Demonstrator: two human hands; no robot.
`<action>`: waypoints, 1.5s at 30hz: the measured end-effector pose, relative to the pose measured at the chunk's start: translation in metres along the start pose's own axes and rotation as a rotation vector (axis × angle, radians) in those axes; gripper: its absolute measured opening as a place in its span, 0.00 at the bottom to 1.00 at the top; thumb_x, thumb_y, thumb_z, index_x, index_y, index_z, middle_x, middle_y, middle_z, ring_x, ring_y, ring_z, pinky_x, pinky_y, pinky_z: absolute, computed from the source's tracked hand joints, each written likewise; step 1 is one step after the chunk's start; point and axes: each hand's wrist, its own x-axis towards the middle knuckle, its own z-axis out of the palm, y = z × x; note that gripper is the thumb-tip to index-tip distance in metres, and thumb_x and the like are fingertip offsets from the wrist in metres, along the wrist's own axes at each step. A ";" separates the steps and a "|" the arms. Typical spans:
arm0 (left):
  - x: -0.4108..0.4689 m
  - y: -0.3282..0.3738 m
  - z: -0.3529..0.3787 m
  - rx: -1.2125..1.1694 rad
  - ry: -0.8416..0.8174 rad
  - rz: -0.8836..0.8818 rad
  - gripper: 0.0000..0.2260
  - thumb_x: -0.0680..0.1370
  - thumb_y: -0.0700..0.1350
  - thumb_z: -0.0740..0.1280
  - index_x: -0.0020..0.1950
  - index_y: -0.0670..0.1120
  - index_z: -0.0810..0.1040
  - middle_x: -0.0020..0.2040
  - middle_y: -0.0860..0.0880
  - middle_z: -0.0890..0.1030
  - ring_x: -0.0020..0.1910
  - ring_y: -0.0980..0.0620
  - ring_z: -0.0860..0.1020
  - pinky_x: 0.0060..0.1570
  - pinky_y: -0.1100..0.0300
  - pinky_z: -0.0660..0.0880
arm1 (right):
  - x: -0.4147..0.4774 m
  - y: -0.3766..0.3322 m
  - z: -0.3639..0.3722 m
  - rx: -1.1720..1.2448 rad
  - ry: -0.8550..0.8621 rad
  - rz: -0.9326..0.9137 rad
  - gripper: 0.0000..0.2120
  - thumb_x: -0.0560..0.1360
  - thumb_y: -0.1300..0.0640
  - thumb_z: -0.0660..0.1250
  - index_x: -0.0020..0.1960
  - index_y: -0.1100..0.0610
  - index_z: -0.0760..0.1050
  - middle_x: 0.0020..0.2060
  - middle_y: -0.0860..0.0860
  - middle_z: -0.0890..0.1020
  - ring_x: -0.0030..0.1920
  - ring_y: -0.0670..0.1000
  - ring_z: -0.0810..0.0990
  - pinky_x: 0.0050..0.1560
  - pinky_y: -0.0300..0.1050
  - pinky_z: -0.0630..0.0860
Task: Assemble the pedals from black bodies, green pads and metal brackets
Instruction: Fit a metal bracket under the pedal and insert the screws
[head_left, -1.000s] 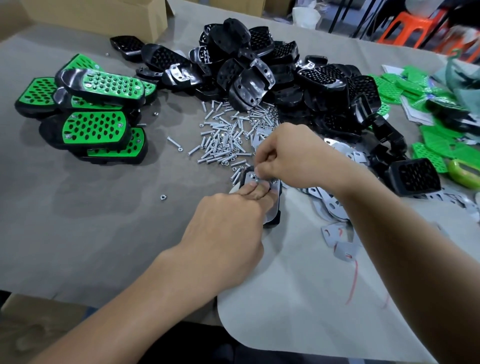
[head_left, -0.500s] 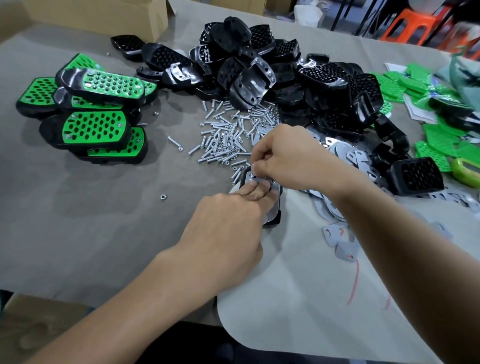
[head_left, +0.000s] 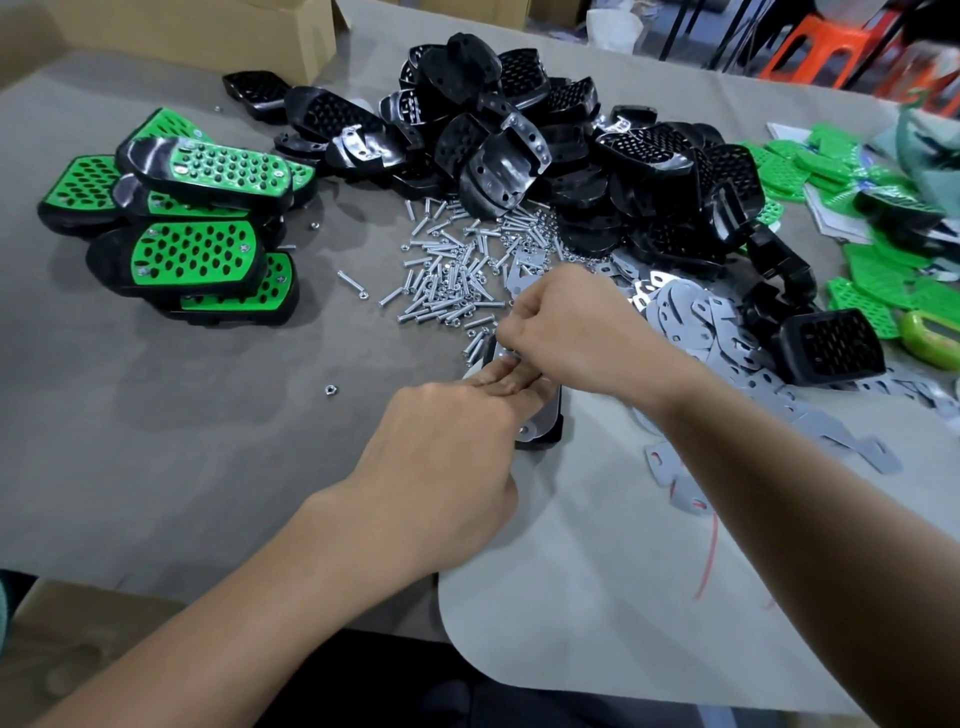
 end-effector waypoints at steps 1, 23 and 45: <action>0.000 0.000 0.000 -0.001 0.001 0.004 0.40 0.72 0.44 0.61 0.83 0.61 0.55 0.82 0.64 0.55 0.80 0.66 0.52 0.64 0.60 0.73 | 0.000 0.002 -0.002 0.020 0.006 0.011 0.10 0.71 0.54 0.68 0.35 0.59 0.81 0.28 0.53 0.82 0.33 0.48 0.80 0.32 0.44 0.76; 0.002 0.006 0.001 0.034 -0.018 -0.018 0.39 0.73 0.44 0.60 0.83 0.60 0.54 0.83 0.63 0.54 0.80 0.65 0.52 0.55 0.59 0.74 | -0.008 -0.008 -0.020 -0.348 -0.027 -0.388 0.05 0.68 0.61 0.68 0.35 0.54 0.79 0.28 0.49 0.80 0.35 0.54 0.77 0.34 0.44 0.73; 0.001 0.006 -0.001 -0.018 -0.020 -0.029 0.39 0.73 0.42 0.61 0.83 0.60 0.54 0.83 0.63 0.51 0.80 0.65 0.51 0.66 0.54 0.74 | 0.007 -0.006 -0.028 -0.241 -0.101 -0.392 0.06 0.65 0.58 0.75 0.39 0.48 0.86 0.29 0.40 0.83 0.35 0.40 0.81 0.40 0.38 0.78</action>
